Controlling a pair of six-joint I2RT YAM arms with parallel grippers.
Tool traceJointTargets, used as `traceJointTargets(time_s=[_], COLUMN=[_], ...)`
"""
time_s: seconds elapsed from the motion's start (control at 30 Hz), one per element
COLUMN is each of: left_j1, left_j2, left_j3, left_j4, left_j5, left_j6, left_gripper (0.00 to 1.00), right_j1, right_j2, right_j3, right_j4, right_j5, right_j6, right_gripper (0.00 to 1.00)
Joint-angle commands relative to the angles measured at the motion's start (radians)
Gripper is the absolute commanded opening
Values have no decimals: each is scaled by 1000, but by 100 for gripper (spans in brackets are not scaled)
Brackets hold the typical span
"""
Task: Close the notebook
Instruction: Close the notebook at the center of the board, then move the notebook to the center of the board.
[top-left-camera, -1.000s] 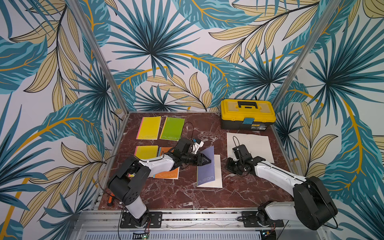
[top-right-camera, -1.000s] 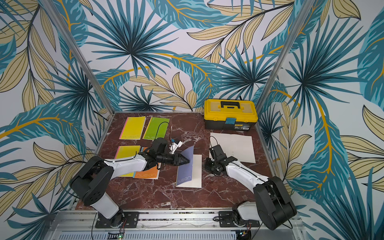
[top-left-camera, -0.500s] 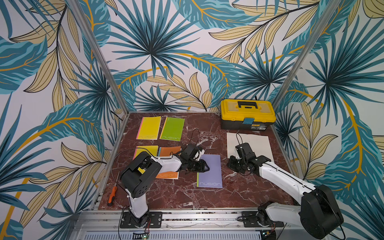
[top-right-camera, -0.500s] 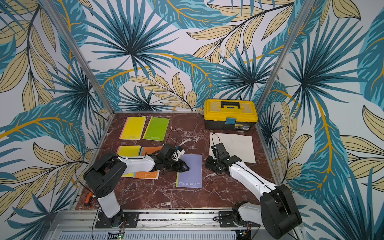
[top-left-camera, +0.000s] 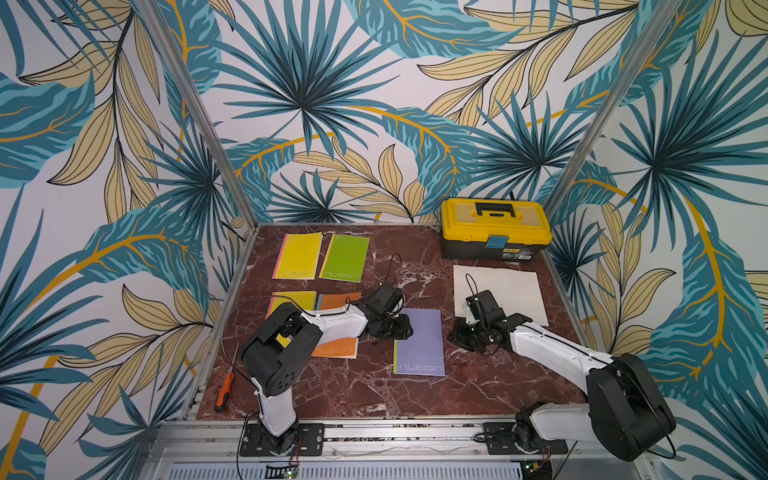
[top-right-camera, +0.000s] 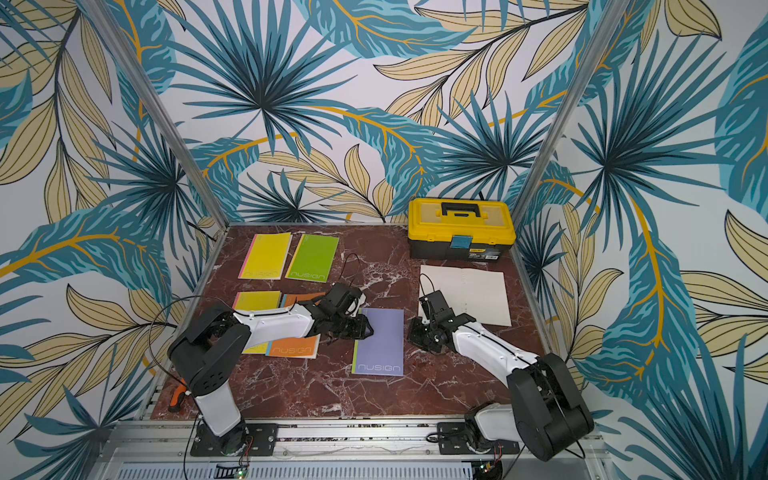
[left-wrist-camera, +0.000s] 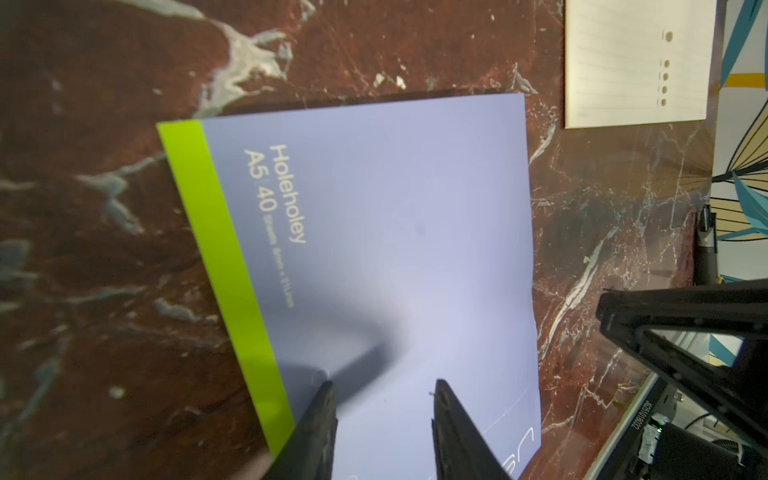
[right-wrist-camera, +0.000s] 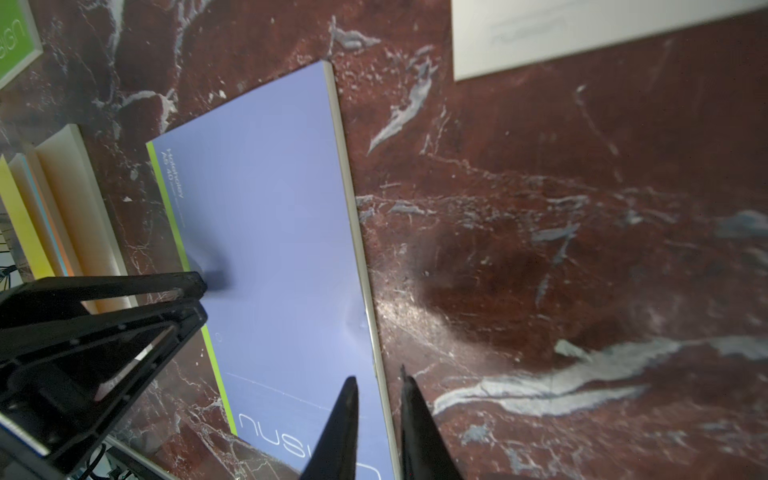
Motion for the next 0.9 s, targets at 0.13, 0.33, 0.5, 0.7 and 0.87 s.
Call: traceJointTargets(time_s=[0.13, 0.33, 0.5, 0.7, 0.87], left_j1=[6, 6, 5, 5, 7], left_j2=[28, 31, 25, 22, 11], left_j3=[-14, -10, -11, -13, -11], left_j4=[-140, -146, -137, -146, -164], left_j5=[-93, -84, -78, -90, -102], left_j6=[26, 30, 28, 32, 37], left_gripper=[40, 40, 40, 40, 39], right_j1=[35, 47, 57, 60, 61], right_j2=[38, 134, 229, 293, 293], right_j3=[-21, -9, 4, 12, 22], right_j4=[102, 213, 272, 217, 152], right_j5=[-94, -167, -191, -85, -20], right_j6=[-19, 2, 15, 33, 14], right_gripper=[22, 20, 18, 15, 14])
